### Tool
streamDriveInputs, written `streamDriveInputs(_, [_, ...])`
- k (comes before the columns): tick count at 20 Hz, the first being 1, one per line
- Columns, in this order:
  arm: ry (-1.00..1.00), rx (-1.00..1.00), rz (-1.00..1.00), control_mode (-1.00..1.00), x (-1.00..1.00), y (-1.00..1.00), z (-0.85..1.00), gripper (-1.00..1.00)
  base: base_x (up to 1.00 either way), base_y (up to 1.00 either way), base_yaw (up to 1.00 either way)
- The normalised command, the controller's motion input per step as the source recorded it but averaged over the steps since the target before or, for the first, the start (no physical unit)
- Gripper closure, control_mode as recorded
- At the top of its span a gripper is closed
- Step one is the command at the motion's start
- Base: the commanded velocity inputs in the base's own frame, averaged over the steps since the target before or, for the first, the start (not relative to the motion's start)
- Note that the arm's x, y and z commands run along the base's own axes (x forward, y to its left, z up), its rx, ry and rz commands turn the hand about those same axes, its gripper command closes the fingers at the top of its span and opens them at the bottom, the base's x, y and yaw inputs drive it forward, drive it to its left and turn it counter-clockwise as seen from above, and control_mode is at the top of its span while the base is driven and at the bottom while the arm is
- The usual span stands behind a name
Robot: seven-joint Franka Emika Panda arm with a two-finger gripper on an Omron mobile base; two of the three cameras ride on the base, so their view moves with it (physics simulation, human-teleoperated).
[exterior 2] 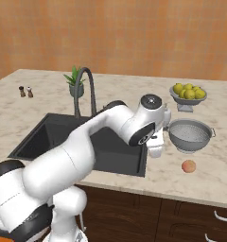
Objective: Put the colander in the sink, put the peach in the colander, and turn on the sink faucet and pour water over the colander.
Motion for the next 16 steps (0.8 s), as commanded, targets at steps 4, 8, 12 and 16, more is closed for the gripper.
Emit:
streamDriveInputs(4, [0.03, 0.12, -0.17, -1.00, 0.40, -0.41, -0.08, -1.00, 0.00, 0.00, 0.00])
streamDriveInputs(8, [0.07, 0.05, -0.09, -1.00, 0.45, -0.21, -0.09, -1.00, 0.00, 0.00, 0.00])
streamDriveInputs(12, [0.06, 0.05, -0.05, -1.00, 0.45, -0.29, -0.25, -1.00, 0.00, 0.00, 0.00])
streamDriveInputs(16, [0.05, 0.06, -0.05, -1.00, 0.43, -0.34, -0.28, -1.00, 0.00, 0.00, 0.00])
